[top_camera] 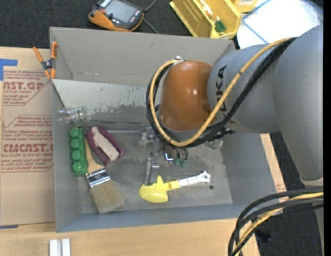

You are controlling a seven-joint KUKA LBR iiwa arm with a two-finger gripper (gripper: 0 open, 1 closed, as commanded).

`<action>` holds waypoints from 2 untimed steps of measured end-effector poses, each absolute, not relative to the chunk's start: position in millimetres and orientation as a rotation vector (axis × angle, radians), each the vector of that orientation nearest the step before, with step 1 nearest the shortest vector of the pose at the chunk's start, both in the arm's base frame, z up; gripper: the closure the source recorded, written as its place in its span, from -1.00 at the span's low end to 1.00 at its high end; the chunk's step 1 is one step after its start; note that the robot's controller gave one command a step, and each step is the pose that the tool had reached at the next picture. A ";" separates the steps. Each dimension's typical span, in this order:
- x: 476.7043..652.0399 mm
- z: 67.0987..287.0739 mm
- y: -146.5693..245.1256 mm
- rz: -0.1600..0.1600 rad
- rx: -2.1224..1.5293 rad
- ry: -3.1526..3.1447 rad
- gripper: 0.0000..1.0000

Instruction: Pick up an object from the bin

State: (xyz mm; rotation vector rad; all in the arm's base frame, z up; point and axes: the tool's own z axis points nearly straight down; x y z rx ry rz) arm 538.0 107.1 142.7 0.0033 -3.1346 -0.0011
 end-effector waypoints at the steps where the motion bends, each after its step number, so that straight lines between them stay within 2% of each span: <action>1: 539.9 146.8 106.3 -0.003 0.002 -3.142 -1.00; 2: 502.5 70.1 15.7 -0.002 0.086 -3.137 -1.00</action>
Offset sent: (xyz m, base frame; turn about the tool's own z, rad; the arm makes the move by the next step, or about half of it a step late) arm -0.0348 -0.0912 -0.0727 -0.0540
